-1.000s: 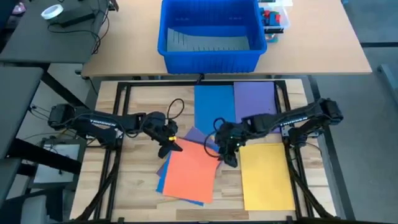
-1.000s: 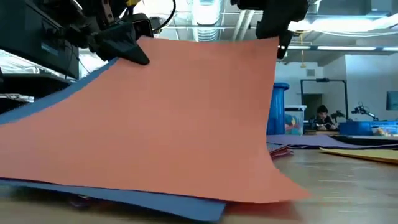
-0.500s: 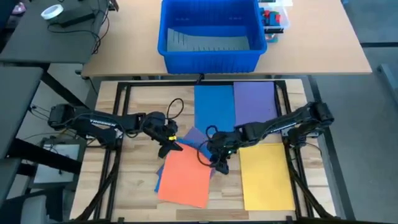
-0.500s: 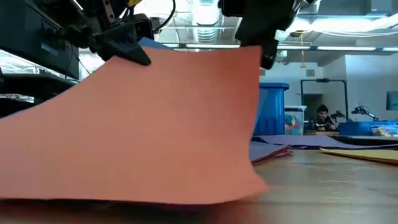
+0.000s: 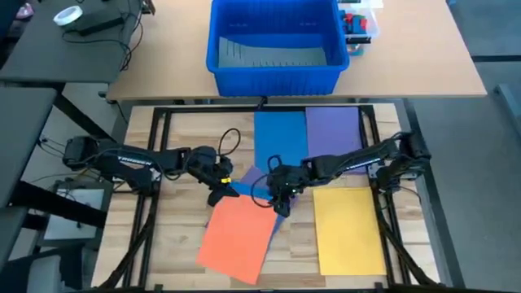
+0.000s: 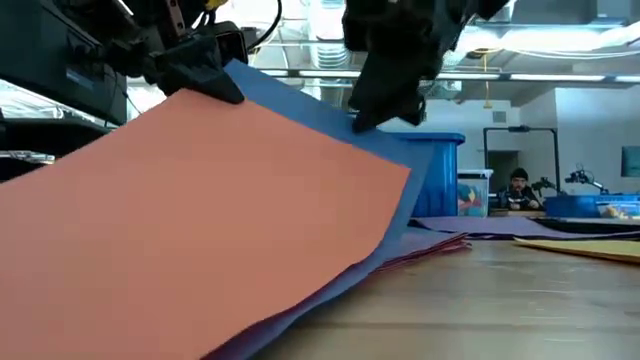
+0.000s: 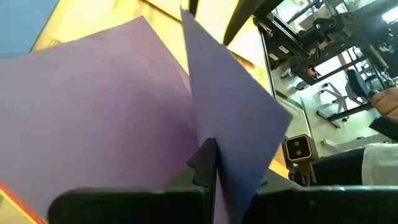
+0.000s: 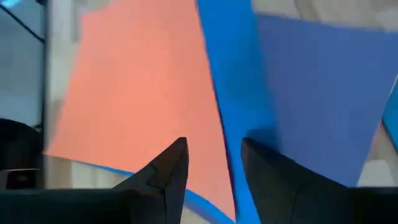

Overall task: Organize paper
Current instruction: Put the orange paper on the table

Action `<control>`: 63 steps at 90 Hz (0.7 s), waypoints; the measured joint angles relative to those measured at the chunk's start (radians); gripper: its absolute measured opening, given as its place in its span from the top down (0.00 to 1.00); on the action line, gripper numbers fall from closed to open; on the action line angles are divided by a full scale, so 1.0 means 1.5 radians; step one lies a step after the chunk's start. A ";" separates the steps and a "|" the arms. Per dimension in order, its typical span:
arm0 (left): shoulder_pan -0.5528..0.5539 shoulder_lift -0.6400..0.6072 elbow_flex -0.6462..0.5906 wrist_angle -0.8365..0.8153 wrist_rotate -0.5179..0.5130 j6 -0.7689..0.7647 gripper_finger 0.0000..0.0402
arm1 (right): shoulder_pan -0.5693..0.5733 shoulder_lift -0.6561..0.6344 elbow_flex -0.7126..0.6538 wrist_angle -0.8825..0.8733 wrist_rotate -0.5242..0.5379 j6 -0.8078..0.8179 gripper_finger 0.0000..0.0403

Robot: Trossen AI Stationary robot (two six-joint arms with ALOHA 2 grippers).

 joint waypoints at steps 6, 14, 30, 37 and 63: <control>0.000 0.000 0.000 0.000 -0.001 0.000 1.00 | 0.004 0.019 0.000 0.014 -0.020 0.000 0.66; 0.000 0.000 0.000 0.000 -0.002 -0.001 1.00 | 0.010 0.037 0.000 0.019 -0.034 0.000 0.66; 0.000 0.000 0.000 -0.001 -0.003 -0.002 1.00 | 0.009 0.052 0.001 0.045 -0.034 -0.009 0.66; 0.000 0.000 0.000 0.000 -0.003 -0.003 1.00 | 0.005 0.057 0.001 0.068 -0.034 -0.029 0.66; 0.000 0.000 0.000 0.002 -0.016 -0.004 1.00 | 0.004 0.100 0.000 0.151 -0.043 -0.035 0.74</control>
